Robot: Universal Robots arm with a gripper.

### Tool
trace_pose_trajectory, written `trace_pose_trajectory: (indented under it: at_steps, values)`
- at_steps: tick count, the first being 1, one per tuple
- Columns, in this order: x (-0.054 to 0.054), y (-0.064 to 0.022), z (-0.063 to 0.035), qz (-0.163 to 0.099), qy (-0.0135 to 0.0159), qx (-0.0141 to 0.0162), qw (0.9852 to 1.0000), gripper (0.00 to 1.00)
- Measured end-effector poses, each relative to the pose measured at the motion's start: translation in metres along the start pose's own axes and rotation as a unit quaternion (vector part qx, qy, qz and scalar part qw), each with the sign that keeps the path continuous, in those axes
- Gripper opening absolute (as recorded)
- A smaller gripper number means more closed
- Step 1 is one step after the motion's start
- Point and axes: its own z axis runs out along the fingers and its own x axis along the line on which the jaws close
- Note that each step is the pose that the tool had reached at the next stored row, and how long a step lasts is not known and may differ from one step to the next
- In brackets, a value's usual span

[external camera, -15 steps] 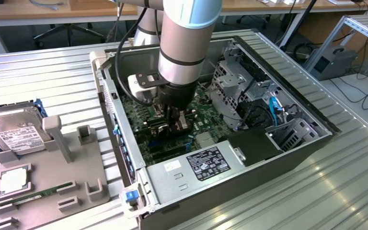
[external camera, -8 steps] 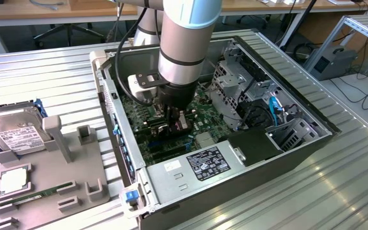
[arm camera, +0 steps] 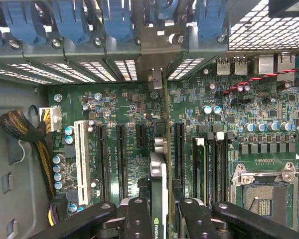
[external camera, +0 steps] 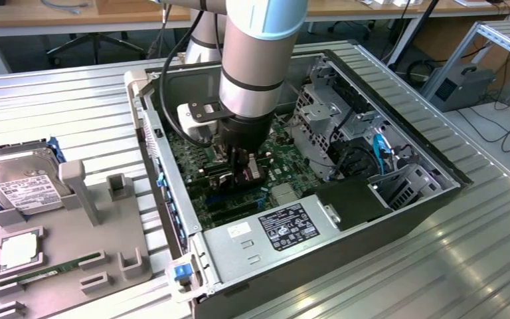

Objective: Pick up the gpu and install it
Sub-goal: 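Insert the gpu into the slot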

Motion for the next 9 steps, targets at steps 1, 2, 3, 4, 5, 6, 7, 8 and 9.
trace_pose_trajectory:
  at_steps: [1,2,3,4,5,6,7,8,9]
  values:
    - [0.0000,0.0000,0.0000,0.000,0.0000,0.0000,1.0000,0.27]
    - [0.0000,0.0000,0.0003,0.000,0.0001,0.0000,1.0000,0.27]
    - [-0.0001,-0.0001,0.0012,0.000,-0.0006,0.0004,1.0000,0.27]
    - [-0.0001,0.0000,0.0011,0.000,-0.0005,0.0003,1.0000,0.27]
    - [0.0000,0.0000,0.0007,0.000,-0.0001,0.0001,1.0000,0.27]
    - [0.0000,0.0000,0.0007,0.000,-0.0001,0.0000,1.0000,0.27]
    - [0.0000,0.0000,0.0007,0.000,-0.0001,0.0000,1.0000,0.27]
    - [0.0000,0.0000,0.0007,0.000,0.0000,0.0000,1.0000,0.27]
    - [0.0000,0.0000,0.0006,0.000,0.0000,0.0000,1.0000,0.27]
